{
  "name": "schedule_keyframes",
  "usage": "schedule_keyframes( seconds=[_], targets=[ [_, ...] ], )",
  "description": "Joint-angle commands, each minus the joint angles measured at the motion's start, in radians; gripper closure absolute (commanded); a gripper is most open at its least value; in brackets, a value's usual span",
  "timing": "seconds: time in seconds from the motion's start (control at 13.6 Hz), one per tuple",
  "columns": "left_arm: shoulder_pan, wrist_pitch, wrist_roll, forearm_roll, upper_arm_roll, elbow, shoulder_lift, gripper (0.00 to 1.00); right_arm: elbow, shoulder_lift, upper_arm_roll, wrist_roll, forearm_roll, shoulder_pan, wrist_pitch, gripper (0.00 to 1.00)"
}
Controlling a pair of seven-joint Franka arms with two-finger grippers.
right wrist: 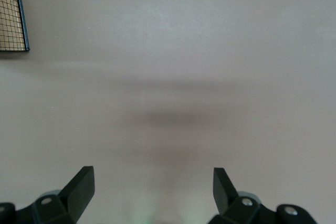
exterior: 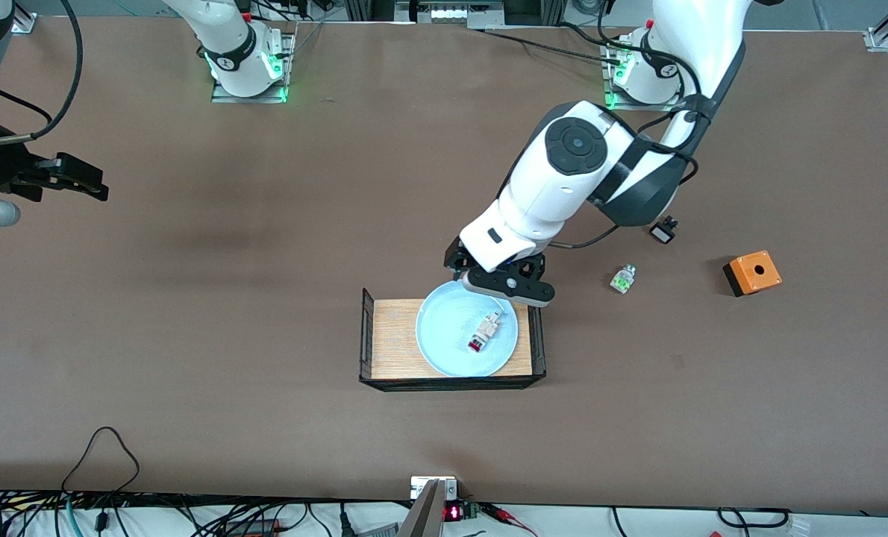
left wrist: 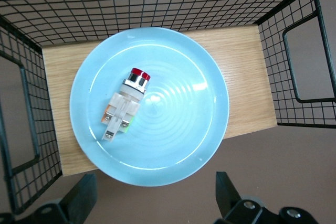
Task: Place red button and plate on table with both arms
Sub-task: 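Move the left gripper over the red button on the blue plate, then lower the left gripper and close it on the red button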
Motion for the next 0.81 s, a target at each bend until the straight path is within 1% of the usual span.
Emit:
schedule_keyframes(
  seconds=[0.0, 0.29, 0.44, 0.74],
  targets=[
    [-0.012, 0.051, -0.019, 0.035, 0.009, 0.043, 0.049, 0.00, 0.012, 0.000, 0.005, -0.013, -0.003, -0.005, -0.004, 0.00],
    [-0.012, 0.057, -0.031, 0.104, 0.009, 0.046, 0.068, 0.00, 0.012, 0.000, 0.005, -0.013, -0.003, -0.005, 0.001, 0.00],
    [-0.012, 0.115, -0.037, 0.130, 0.010, 0.043, 0.086, 0.00, 0.012, 0.000, 0.005, -0.014, -0.003, -0.005, 0.002, 0.00],
    [-0.017, 0.175, -0.086, 0.170, 0.030, 0.043, 0.126, 0.00, 0.012, 0.000, 0.005, -0.013, -0.003, -0.005, 0.004, 0.00]
  ],
)
